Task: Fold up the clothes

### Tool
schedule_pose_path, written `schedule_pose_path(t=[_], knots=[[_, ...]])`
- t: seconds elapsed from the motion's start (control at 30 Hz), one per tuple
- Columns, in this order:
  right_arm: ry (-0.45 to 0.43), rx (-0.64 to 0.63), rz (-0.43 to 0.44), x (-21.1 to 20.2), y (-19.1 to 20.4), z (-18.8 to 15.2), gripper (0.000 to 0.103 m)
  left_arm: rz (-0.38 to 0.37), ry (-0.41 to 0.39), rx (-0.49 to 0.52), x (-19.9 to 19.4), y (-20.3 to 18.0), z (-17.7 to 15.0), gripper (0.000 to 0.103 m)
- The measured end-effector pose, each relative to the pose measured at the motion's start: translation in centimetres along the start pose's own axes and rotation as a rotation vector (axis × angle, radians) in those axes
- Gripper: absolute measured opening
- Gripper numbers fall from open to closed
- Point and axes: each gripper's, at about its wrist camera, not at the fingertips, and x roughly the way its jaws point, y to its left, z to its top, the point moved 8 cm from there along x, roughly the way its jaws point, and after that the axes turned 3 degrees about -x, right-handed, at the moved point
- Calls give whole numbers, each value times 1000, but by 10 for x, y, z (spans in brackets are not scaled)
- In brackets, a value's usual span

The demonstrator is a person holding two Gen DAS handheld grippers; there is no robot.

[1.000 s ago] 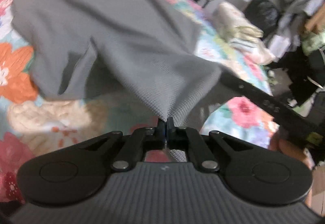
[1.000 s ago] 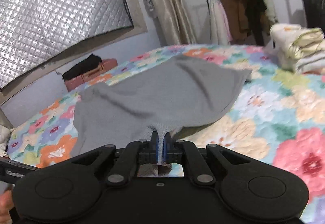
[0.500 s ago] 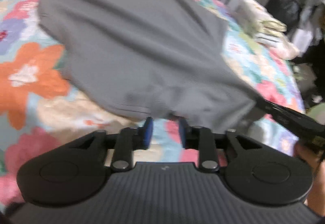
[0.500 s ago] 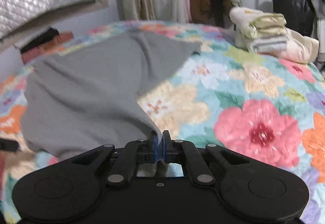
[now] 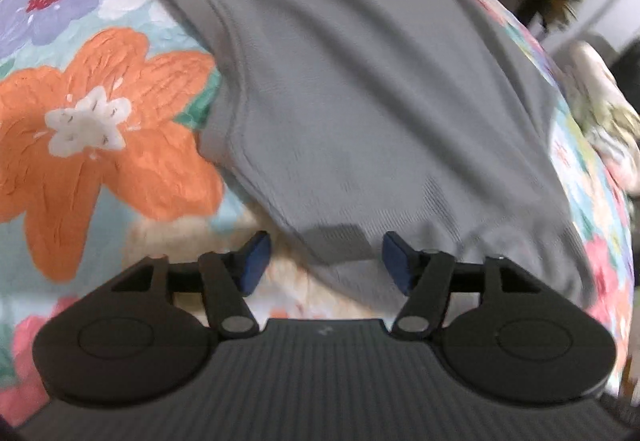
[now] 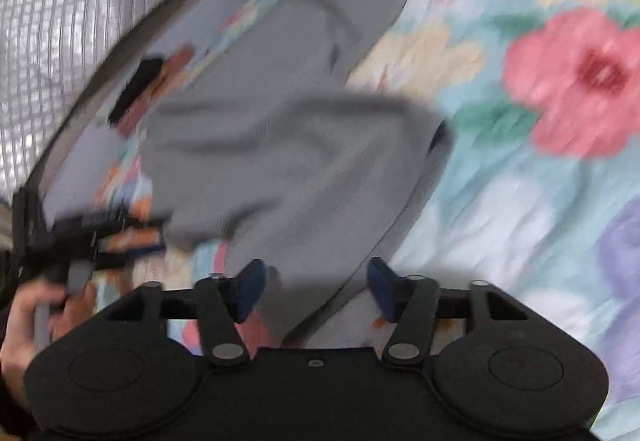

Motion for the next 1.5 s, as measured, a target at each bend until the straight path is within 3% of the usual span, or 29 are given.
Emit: schedule_pose_path(t=[0.07,0.13,0.17,0.2,0.23,0.27,0.37,0.43,0.47,0.53,0.7,0.9,1.0,1.13,1.2,1.27,1.4,1.5], knots=[[-11,19,5,14,5,-5,95,-23,-22,-31,8,-1,4,81],[-59,-13,-41,22,14,-4,94,55,-39,53,9,-6,5,48],[-83,-35,-68,25,19,-3,78,101,-51,113,8,-10,5,5],[-89,-87,-99,27,25,-1,60,117,-79,140,2,-12,5,4],[-88,-151,-131,29,32,0,16,111,-118,137,-7,-13,5,4],[-105,-171,-128,25,37,2,11,110,-155,131,-18,-13,5,3],[-175,-183,-66,0,48,10,11,151,-328,123,-75,-8,8,3],[-180,-207,36,-16,59,2,11,159,-397,109,-109,0,9,3],[-163,-202,71,-20,61,-3,11,163,-400,110,-119,4,9,3],[-117,-168,93,-19,55,-16,10,179,-315,129,-107,14,4,4],[-81,-207,-36,-12,44,-24,10,217,-113,156,-61,33,-16,8],[-75,-341,-168,-20,55,-17,10,193,-155,200,-84,30,-18,18],[-28,-386,-241,-11,53,-22,10,152,-138,149,-90,36,-12,20],[20,-379,-238,-23,58,-34,11,125,-160,146,-108,46,2,20],[44,-421,-249,-32,65,-30,13,136,-204,169,-125,51,17,35],[52,-477,-347,-40,65,-25,17,156,-239,187,-140,59,36,42],[-12,-515,-495,-70,68,0,23,187,-229,197,-149,84,81,42],[-66,-523,-437,-72,89,31,29,243,-223,187,-142,106,117,42]])
